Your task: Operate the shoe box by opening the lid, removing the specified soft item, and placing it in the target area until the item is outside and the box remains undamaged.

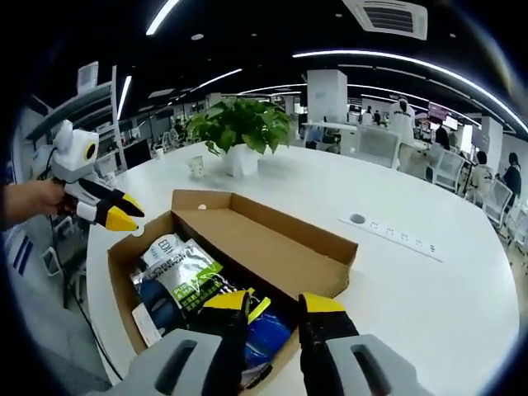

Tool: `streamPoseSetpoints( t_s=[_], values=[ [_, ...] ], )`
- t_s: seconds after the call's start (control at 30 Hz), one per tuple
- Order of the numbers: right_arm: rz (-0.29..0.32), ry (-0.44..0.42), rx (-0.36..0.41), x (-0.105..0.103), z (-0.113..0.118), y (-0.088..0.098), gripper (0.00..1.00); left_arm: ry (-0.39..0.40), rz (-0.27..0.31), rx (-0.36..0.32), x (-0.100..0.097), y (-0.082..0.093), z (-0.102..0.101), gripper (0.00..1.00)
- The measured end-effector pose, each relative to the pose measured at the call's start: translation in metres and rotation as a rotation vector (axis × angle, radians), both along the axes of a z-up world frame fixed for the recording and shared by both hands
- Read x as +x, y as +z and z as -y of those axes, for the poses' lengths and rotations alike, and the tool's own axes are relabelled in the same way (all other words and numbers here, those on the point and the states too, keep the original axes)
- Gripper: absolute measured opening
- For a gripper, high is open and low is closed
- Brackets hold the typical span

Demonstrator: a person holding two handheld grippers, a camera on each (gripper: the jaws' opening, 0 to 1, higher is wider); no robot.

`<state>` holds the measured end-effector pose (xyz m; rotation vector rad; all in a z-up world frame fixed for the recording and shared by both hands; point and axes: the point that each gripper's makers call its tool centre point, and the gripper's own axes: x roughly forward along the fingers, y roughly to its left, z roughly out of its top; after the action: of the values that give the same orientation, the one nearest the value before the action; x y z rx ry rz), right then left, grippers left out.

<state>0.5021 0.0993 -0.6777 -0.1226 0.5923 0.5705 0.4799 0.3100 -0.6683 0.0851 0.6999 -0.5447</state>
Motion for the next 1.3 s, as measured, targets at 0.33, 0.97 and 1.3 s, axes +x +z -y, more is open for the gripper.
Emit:
streamPoseSetpoints(
  t_s=[0.33, 0.97, 1.3],
  values=[
    [-0.027, 0.042, -0.027, -0.003, -0.009, -0.012, 0.23, -0.022, -0.054, -0.037, -0.016, -0.016, 0.014, 0.28],
    [-0.098, 0.1, -0.063, -0.002, -0.021, -0.035, 0.26, -0.032, -0.138, -0.052, -0.033, -0.04, 0.022, 0.29],
    [-0.121, 0.134, -0.098, 0.001, -0.029, -0.044, 0.26, -0.016, -0.19, -0.08, -0.037, -0.051, 0.026, 0.27]
  ],
)
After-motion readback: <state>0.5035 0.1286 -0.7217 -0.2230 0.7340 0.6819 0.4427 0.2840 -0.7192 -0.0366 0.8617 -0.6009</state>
